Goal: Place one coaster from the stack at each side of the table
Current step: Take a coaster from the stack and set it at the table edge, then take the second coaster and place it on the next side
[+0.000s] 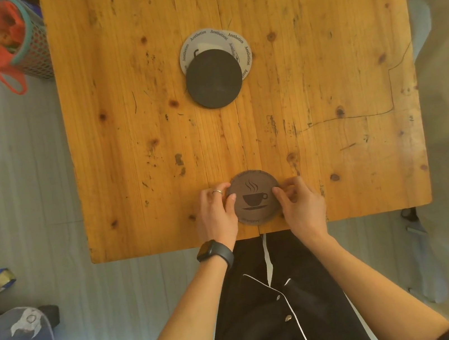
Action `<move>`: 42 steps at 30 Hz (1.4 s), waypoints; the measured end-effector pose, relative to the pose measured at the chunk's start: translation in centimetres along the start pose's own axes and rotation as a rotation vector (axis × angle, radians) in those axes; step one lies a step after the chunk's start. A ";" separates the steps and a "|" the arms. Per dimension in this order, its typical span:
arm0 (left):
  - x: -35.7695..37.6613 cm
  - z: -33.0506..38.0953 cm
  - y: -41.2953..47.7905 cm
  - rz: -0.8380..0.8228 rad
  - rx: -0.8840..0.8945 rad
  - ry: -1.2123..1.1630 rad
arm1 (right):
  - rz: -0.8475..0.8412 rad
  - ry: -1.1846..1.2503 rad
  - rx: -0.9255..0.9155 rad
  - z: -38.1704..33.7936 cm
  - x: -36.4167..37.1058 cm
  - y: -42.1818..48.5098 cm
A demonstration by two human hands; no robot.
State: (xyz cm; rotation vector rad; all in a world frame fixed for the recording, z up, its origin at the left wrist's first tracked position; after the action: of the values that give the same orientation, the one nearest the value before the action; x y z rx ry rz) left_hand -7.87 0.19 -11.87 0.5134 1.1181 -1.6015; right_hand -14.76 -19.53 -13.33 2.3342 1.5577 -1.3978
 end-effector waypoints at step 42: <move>-2.2 13.0 17.1 -0.170 0.768 1.179 | -0.065 -0.598 -0.316 -6.1 -1.0 16.3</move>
State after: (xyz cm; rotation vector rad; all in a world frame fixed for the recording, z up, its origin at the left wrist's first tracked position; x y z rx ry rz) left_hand 11.31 -9.77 -10.94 2.1004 1.3134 -1.8599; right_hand 1.28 -25.77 -16.18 1.5108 1.5255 -1.5294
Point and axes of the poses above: each hand's wrist, its own y-axis towards the middle knuckle, its own x-axis out of the palm, z = x × y, the point moved 6 cm from there along y, towards the middle knuckle, and after that the axes turned 1 degree about -x, right-handed, at the moved point
